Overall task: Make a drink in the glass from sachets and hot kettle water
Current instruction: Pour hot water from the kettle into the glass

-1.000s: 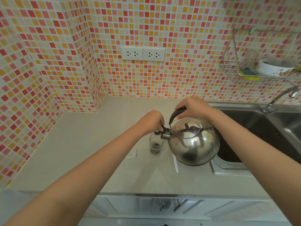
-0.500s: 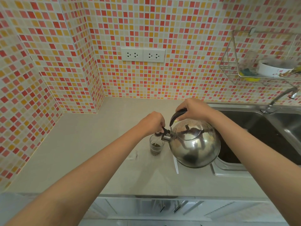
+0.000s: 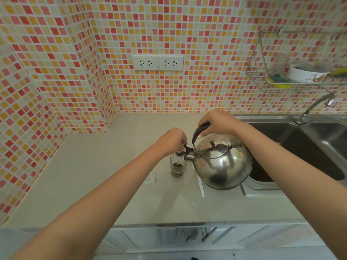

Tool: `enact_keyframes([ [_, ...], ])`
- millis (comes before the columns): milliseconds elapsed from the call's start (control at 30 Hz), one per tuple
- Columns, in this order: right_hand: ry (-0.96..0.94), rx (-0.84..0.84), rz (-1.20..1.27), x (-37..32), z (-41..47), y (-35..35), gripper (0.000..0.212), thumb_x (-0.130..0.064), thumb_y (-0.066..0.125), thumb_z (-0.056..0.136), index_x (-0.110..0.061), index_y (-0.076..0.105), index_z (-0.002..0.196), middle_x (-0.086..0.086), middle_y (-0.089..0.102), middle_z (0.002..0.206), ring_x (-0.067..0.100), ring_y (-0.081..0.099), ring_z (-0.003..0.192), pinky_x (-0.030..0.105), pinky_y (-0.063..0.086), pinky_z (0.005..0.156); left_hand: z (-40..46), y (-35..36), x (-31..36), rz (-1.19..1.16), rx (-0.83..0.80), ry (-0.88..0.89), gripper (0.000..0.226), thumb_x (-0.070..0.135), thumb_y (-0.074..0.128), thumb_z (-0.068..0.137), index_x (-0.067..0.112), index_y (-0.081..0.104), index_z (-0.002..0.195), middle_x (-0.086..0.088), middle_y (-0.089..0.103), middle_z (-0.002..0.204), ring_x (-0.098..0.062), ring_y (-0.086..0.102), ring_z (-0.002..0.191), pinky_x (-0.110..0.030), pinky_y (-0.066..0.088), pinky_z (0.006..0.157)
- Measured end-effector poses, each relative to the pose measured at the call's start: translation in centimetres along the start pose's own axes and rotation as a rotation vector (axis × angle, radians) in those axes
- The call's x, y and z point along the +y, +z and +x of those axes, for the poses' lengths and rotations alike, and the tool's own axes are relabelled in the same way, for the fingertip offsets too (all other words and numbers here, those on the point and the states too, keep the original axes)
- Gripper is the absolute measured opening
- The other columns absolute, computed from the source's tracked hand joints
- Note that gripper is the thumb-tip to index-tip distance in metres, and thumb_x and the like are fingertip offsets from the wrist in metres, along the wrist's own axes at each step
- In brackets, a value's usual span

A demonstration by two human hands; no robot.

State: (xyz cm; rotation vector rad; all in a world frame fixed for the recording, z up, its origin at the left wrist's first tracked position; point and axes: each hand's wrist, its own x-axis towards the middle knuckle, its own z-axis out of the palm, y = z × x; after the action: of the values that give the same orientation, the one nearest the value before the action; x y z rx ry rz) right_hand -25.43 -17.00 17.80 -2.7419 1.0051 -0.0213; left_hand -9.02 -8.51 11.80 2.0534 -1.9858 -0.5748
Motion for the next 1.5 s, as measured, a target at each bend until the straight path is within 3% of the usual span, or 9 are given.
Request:
enact_keyframes([
  [167, -0.006, -0.002, 0.005, -0.1, -0.2, -0.3, 0.014, -0.036, 0.074, 0.077, -0.025, 0.074, 0.086, -0.01, 0.063, 0.066, 0.01, 0.052, 0.058, 0.025, 0.035, 0.052, 0.1, 0.0, 0.1, -0.001, -0.005, 0.001, 0.029, 0.008, 0.073, 0.082, 0.005, 0.072, 0.111, -0.012, 0.071, 0.109, -0.026, 0.067, 0.093, -0.033, 0.055, 0.082],
  [400, -0.011, -0.008, 0.003, -0.1, -0.2, -0.6, 0.016, -0.035, 0.074, 0.077, -0.023, 0.075, 0.088, -0.002, 0.069, 0.074, 0.019, 0.059, 0.067, 0.032, 0.041, 0.057, 0.1, -0.1, 0.3, -0.004, 0.001, 0.007, 0.03, 0.008, 0.072, 0.082, 0.005, 0.071, 0.111, -0.012, 0.071, 0.109, -0.026, 0.068, 0.094, -0.033, 0.055, 0.084],
  [667, -0.004, -0.003, -0.005, 0.0, 0.1, -0.6, 0.018, -0.035, 0.075, 0.077, -0.024, 0.075, 0.09, -0.006, 0.069, 0.075, 0.016, 0.06, 0.067, 0.032, 0.044, 0.058, 0.1, -0.3, 0.5, 0.005, -0.001, 0.006, 0.03, 0.008, 0.072, 0.083, 0.004, 0.071, 0.113, -0.013, 0.071, 0.11, -0.026, 0.067, 0.095, -0.031, 0.053, 0.084],
  [1067, 0.0, -0.008, 0.019, 0.1, 0.2, -0.7, 0.013, -0.034, 0.075, 0.076, -0.025, 0.074, 0.085, -0.012, 0.062, 0.064, 0.009, 0.051, 0.058, 0.026, 0.035, 0.052, 0.3, -0.4, 0.3, -0.001, -0.006, 0.0, 0.03, 0.008, 0.073, 0.082, 0.005, 0.071, 0.111, -0.013, 0.072, 0.108, -0.027, 0.068, 0.094, -0.032, 0.054, 0.083],
  [1367, 0.001, -0.021, 0.063, 0.4, 0.1, -0.6, 0.015, -0.031, 0.076, 0.077, -0.022, 0.075, 0.089, -0.002, 0.07, 0.073, 0.02, 0.062, 0.068, 0.034, 0.045, 0.058, 0.2, -0.2, 0.0, -0.034, 0.014, 0.004, 0.029, 0.008, 0.072, 0.082, 0.005, 0.071, 0.111, -0.012, 0.071, 0.109, -0.026, 0.067, 0.093, -0.029, 0.052, 0.079],
  [1500, 0.013, -0.017, 0.144, 1.3, -0.2, -0.6, 0.019, -0.03, 0.076, 0.077, -0.02, 0.075, 0.092, 0.002, 0.073, 0.082, 0.022, 0.066, 0.076, 0.045, 0.055, 0.073, 0.3, -0.3, -0.6, -0.128, 0.03, -0.014, 0.03, 0.01, 0.073, 0.081, 0.004, 0.071, 0.111, -0.013, 0.072, 0.106, -0.025, 0.067, 0.092, -0.026, 0.049, 0.077],
])
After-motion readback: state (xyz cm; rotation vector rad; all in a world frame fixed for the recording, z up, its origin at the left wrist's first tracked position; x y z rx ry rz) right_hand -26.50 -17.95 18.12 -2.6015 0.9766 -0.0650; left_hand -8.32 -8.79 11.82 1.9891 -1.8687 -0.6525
